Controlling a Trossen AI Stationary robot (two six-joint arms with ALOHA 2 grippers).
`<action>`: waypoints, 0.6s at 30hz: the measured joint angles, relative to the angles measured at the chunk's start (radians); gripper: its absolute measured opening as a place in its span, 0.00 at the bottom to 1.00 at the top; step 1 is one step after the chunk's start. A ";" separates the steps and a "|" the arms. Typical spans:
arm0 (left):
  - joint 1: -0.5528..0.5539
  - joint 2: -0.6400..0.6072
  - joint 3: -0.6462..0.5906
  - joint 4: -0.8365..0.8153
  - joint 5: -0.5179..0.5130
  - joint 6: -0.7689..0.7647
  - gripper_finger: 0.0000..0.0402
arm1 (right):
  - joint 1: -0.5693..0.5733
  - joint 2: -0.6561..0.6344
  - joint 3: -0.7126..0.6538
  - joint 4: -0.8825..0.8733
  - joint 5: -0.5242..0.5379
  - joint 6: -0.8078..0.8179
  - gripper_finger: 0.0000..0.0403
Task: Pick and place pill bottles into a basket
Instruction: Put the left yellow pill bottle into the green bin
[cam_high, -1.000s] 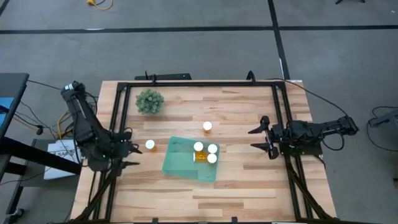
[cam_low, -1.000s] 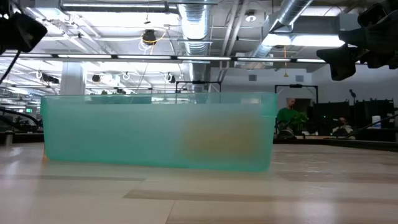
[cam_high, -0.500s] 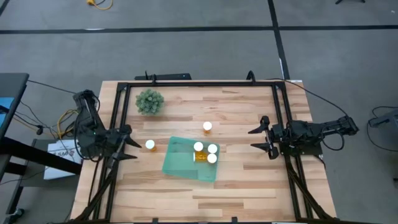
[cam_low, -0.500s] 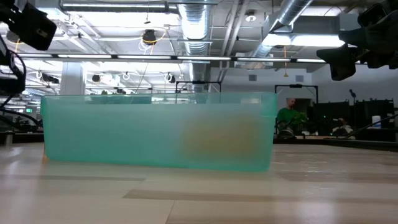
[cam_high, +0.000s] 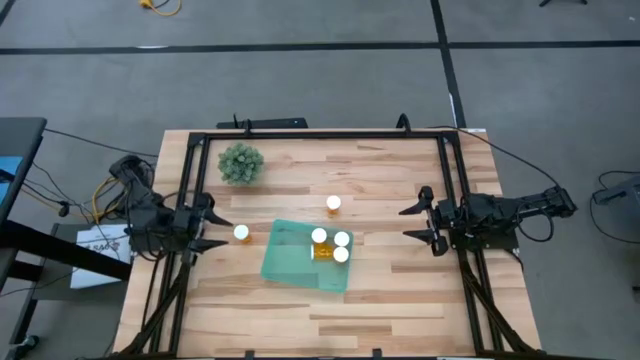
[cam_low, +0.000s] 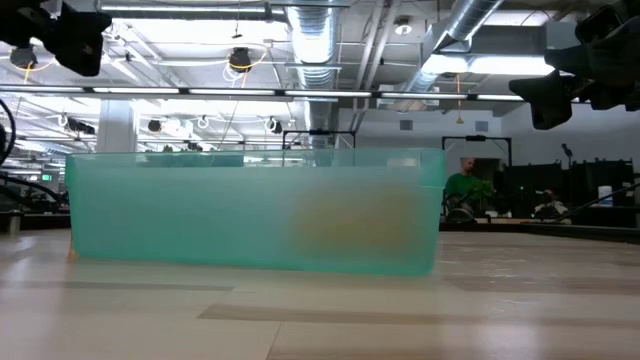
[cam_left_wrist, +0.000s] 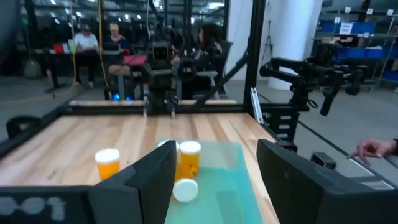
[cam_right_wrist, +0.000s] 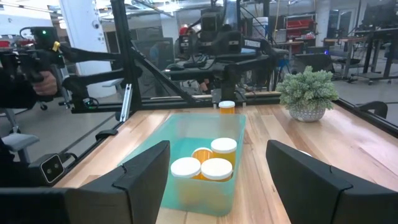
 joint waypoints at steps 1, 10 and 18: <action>0.017 0.000 0.000 0.007 0.010 0.016 0.53 | 0.000 0.000 0.000 0.000 0.000 0.000 0.65; 0.194 0.000 -0.034 0.033 0.147 0.016 0.53 | 0.000 0.000 0.000 0.000 0.000 0.000 0.65; 0.351 0.000 -0.048 0.052 0.290 0.001 0.53 | 0.000 0.000 0.000 0.000 0.000 0.000 0.65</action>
